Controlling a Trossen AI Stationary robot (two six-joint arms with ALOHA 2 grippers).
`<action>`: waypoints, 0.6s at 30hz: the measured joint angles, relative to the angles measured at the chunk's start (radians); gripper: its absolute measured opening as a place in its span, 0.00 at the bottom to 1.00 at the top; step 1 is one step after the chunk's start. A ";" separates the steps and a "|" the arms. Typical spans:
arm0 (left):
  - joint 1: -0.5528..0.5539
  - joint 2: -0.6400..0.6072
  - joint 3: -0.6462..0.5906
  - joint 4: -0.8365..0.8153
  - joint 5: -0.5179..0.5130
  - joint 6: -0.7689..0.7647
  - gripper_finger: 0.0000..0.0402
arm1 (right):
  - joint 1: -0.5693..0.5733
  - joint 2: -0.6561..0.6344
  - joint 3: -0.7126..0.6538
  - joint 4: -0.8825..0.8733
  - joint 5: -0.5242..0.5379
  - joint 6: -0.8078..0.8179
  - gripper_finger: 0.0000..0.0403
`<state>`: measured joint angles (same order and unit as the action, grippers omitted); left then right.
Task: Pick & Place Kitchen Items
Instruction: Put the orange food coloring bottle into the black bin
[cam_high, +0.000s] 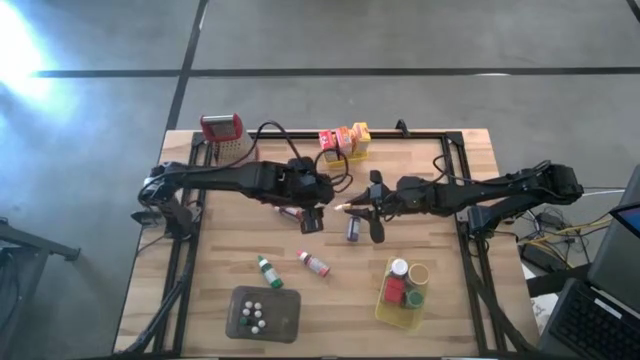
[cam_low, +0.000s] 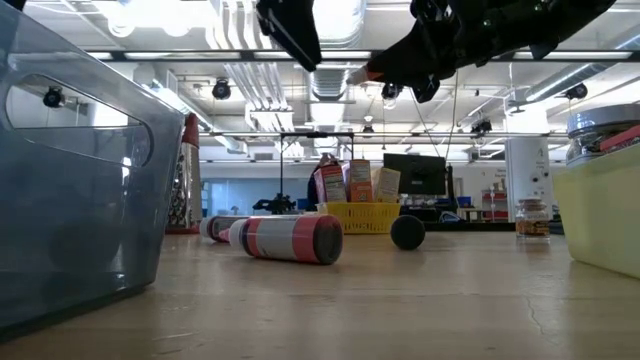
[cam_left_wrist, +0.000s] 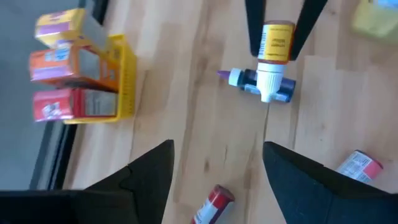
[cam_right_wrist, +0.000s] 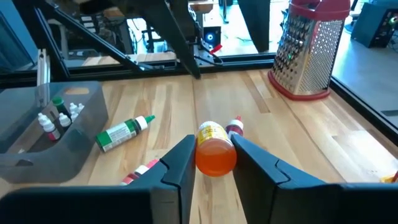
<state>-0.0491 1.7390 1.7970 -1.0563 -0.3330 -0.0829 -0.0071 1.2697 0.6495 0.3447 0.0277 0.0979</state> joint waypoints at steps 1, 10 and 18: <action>-0.004 -0.016 -0.015 0.009 -0.014 -0.014 0.62 | 0.000 0.000 0.000 0.000 0.000 0.000 0.22; -0.050 -0.201 -0.337 0.389 -0.085 -0.034 0.62 | 0.000 -0.009 0.000 0.001 0.000 -0.001 0.20; -0.053 -0.379 -0.727 0.846 -0.087 -0.088 0.62 | 0.000 -0.013 0.000 0.004 0.000 -0.002 0.22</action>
<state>-0.1017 1.3596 1.0698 -0.2101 -0.4205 -0.1704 -0.0071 1.2564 0.6495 0.3483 0.0277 0.0954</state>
